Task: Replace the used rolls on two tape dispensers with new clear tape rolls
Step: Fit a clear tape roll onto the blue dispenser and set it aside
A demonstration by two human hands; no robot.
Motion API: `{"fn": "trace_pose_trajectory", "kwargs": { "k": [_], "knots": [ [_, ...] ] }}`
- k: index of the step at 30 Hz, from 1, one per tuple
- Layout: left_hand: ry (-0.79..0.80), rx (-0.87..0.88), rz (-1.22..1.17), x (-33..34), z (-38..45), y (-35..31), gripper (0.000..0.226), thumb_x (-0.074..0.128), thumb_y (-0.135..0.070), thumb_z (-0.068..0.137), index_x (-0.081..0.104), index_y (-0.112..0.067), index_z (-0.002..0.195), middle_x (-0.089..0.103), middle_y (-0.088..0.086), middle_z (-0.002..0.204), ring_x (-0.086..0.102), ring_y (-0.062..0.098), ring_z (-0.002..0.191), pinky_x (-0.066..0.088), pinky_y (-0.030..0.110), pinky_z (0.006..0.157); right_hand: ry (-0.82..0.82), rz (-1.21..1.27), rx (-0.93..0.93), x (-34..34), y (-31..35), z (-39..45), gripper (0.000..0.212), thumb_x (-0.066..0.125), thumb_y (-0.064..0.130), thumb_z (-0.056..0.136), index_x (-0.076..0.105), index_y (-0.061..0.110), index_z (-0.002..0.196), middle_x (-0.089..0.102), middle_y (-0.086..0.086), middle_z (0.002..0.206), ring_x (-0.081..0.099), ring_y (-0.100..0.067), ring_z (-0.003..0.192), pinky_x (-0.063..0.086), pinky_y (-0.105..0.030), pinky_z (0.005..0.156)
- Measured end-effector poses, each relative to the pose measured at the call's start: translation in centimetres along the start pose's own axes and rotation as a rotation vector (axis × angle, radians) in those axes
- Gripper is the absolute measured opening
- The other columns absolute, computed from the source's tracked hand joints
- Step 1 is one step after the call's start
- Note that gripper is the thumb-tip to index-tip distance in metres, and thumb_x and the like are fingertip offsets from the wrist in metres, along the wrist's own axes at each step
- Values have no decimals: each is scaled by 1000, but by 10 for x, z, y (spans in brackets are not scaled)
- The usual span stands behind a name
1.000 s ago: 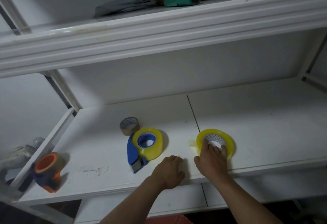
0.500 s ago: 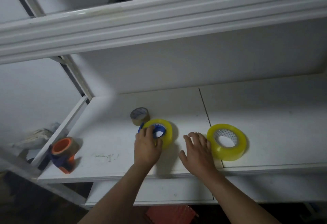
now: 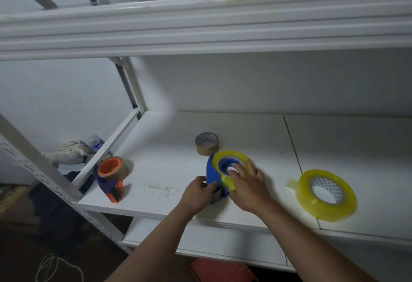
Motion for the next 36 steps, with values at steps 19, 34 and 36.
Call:
{"fn": "trace_pose_trajectory", "kwargs": {
  "k": [19,34,36],
  "knots": [
    [226,181,-137,15,36,-11,58,48,-69,76,57,-26,114,63,3,107,64,17,95,54,42,88,-131,-140,58,-12,4,-11,35,74,39,64,54,25,89,59,10,80,61,-17,79,29,-35,88],
    [571,211,-228,97,-23,-91,20,48,-54,93,59,-37,94,68,-10,98,67,13,93,54,41,93,-367,-503,84,-84,-21,-126,34,44,11,72,54,17,103,63,0,96,56,-22,105,22,-51,109],
    [577,211,-237,112,-35,-103,24,50,-55,91,61,-35,97,71,-7,100,69,16,93,54,44,93,-375,-509,101,-89,-36,-143,37,45,13,72,59,17,106,64,2,100,51,-21,113,22,-53,110]
  ]
}}
Point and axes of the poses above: each hand's wrist, its own z-axis towards the middle knuckle, its own x-axis out of the palm, y = z × x, the point moved 10 cm from there along z, towards the middle knuckle
